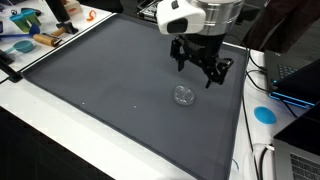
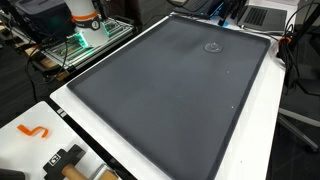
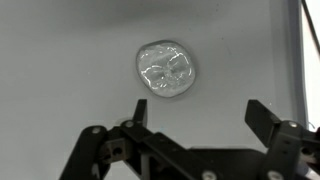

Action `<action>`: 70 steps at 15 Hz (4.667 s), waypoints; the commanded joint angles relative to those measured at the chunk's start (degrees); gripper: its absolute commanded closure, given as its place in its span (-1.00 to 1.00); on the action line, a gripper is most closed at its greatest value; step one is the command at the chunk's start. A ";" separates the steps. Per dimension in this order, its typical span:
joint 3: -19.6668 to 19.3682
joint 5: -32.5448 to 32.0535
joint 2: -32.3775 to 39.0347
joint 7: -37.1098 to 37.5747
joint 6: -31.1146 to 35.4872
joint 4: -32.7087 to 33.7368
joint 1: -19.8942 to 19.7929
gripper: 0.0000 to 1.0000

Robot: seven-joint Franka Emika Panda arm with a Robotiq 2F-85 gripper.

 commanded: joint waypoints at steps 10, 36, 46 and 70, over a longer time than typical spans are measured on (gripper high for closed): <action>-3.34 -0.57 -2.18 39.29 18.60 -14.19 3.81 -1.00; -2.57 0.32 -1.81 41.46 28.35 -22.64 1.63 -0.91; -2.29 0.58 -0.32 40.83 30.15 -21.42 1.36 -0.70; -2.13 0.57 0.28 39.77 28.91 -19.93 1.01 0.99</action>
